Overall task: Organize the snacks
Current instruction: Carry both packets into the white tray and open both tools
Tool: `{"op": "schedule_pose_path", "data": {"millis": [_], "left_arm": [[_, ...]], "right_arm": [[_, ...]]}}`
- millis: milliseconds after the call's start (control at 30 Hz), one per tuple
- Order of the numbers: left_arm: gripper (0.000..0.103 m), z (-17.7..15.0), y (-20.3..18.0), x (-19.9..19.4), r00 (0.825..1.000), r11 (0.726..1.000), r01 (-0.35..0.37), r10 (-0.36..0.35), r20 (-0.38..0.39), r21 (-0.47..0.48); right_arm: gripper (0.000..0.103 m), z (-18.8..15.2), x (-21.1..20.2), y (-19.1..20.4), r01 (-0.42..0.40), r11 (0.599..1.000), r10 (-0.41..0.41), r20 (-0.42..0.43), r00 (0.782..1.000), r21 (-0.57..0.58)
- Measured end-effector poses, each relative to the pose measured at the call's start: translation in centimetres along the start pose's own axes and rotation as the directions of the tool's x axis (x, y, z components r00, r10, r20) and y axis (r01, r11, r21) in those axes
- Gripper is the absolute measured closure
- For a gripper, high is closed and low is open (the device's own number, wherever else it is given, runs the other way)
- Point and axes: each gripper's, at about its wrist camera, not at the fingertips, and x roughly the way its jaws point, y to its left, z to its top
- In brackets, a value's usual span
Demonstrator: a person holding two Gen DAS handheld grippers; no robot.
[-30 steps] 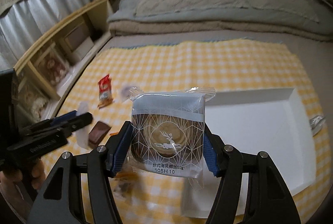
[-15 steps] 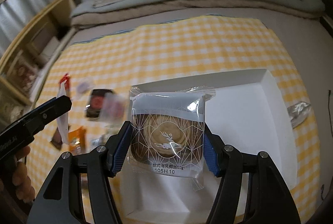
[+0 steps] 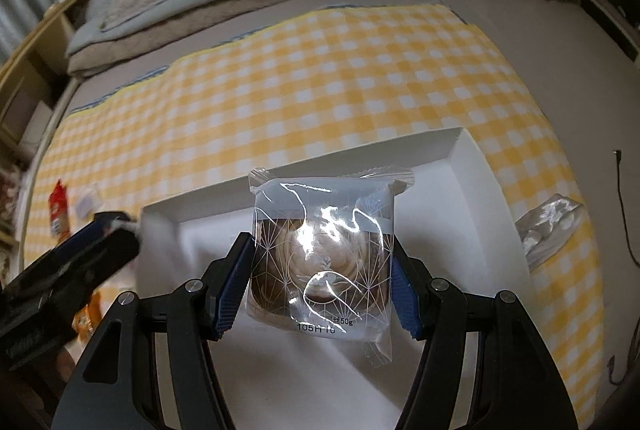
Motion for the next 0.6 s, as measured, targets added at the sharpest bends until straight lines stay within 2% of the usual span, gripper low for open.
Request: {"op": "schedule_pose_path", "data": {"millis": [167,233,267,300,400,600], "left_arm": [[0.001,-0.5,-0.3,1.3,0.999,0.999,-0.042,0.043,-0.027,0.030],[0.000,-0.8,-0.5,1.1,0.998,0.997,-0.055,0.056,-0.032,0.047],[0.000,-1.0,-0.5,0.9,0.998,0.997,-0.057,0.059,-0.036,0.050],[0.000,-1.0,-0.5,0.9,0.997,0.997,-0.064,0.067,-0.046,0.054],[0.000,-1.3,-0.5,0.7,0.994,0.993,-0.091,0.095,-0.058,0.072],[0.000,-2.2,-1.0,0.0,0.993,0.989,-0.100,0.107,-0.054,0.107]], "right_arm": [[0.038,0.8,1.0,-1.7,0.023,0.999,-0.024,0.005,1.000,0.045],[0.024,1.0,0.6,-2.3,0.022,0.997,-0.024,0.028,0.999,0.070],[0.008,1.1,0.2,-2.6,0.034,0.996,-0.038,0.040,0.998,0.079],[0.001,1.2,-0.2,-2.7,0.039,0.996,-0.043,0.053,0.998,0.080],[0.000,1.0,-0.9,-3.0,0.048,0.997,-0.052,0.064,0.997,0.062],[0.000,-0.7,-1.4,-3.4,0.086,0.996,-0.086,0.031,0.996,0.006]]}}
